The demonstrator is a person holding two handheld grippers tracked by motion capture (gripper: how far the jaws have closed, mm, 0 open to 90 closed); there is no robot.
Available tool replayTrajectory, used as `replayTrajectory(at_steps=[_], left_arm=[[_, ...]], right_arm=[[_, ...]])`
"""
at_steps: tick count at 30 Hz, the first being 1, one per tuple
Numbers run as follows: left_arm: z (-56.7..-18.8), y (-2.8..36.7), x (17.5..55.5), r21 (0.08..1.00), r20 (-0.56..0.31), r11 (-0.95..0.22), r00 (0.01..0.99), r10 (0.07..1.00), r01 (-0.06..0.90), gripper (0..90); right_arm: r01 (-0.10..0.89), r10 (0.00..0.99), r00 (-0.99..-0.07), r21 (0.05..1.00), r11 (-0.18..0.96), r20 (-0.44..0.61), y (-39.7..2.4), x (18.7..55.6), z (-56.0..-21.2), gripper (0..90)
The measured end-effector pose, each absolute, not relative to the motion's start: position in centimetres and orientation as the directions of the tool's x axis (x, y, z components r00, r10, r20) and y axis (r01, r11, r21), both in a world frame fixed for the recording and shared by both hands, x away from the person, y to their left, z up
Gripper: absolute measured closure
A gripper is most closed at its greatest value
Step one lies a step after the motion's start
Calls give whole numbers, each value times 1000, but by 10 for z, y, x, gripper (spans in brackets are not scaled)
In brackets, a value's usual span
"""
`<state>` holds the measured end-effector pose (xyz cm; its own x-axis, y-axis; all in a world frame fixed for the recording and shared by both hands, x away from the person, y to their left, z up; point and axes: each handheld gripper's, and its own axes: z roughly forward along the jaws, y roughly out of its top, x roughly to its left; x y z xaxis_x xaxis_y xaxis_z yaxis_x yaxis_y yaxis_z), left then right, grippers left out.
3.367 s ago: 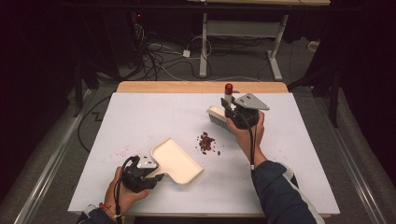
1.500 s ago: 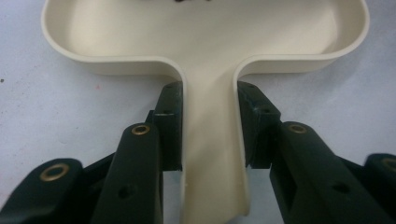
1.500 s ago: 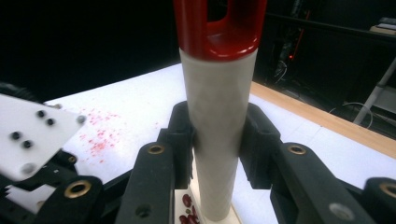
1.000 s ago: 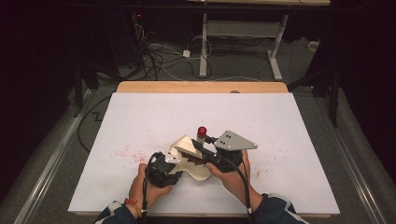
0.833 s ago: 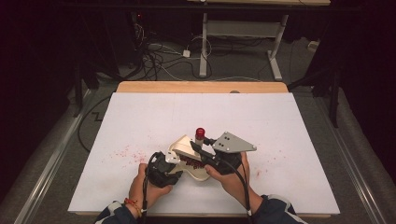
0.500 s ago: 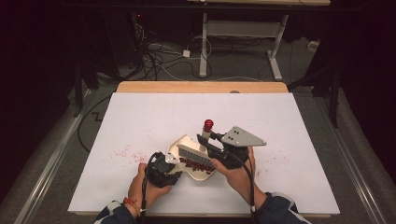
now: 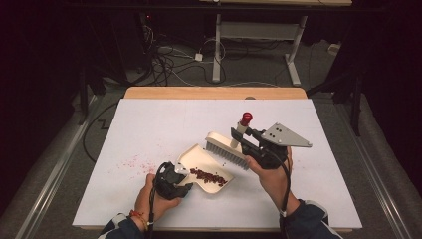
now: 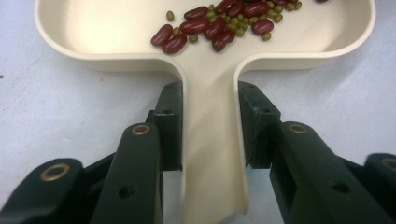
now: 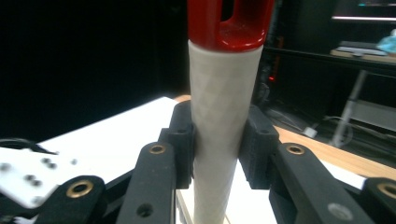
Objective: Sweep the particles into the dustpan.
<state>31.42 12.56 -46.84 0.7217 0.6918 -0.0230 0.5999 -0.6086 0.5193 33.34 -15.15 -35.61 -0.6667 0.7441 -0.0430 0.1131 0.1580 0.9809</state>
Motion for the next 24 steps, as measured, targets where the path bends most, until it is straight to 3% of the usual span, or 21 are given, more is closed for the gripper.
replayTrajectory(at_steps=[11, 24], left_arm=[[-469, 129, 312, 509, -25, -608, 716, 697, 609, 638], [-470, 131, 311, 506, -20, -599, 703, 711, 620, 638]], right_arm=[[164, 786, -605, 948, 274, -122, -173, 338, -375, 698], [142, 676, -715, 909, 393, -180, -151, 309, -380, 697]])
